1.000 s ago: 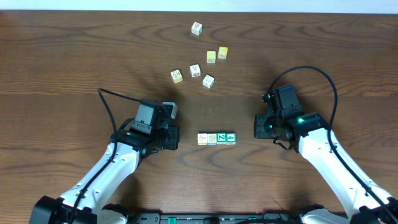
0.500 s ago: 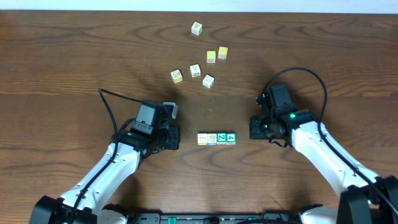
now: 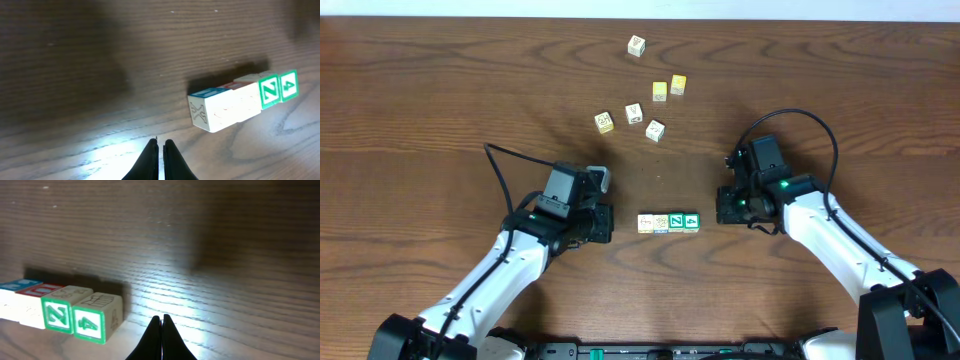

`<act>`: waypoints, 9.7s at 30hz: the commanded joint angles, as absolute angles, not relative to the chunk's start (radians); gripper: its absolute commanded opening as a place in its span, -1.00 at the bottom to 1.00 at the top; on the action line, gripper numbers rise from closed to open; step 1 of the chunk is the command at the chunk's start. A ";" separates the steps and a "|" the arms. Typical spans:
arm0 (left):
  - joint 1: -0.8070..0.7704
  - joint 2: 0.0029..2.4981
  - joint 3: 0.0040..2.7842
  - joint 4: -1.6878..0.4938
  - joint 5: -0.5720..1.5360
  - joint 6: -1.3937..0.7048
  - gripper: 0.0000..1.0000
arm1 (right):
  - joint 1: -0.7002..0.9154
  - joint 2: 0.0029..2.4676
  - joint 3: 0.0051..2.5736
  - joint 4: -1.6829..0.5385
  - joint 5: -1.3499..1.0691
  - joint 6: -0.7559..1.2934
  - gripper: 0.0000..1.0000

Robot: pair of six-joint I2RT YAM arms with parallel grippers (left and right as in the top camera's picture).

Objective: Lift 4 blocks

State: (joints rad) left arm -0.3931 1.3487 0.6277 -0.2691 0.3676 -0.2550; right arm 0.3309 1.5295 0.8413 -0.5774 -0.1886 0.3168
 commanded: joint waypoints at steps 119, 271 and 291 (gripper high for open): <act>-0.469 1.475 0.564 -0.039 0.380 -0.457 -0.86 | 0.421 1.631 0.726 -0.352 -0.296 0.376 -0.97; -0.471 1.551 0.574 -0.044 0.365 -0.492 -0.85 | 0.448 1.627 0.753 -0.387 -0.261 0.357 -0.97; -0.471 1.551 0.580 -0.057 0.345 -0.483 -0.86 | 0.488 1.627 0.809 -0.450 -0.116 0.272 -0.97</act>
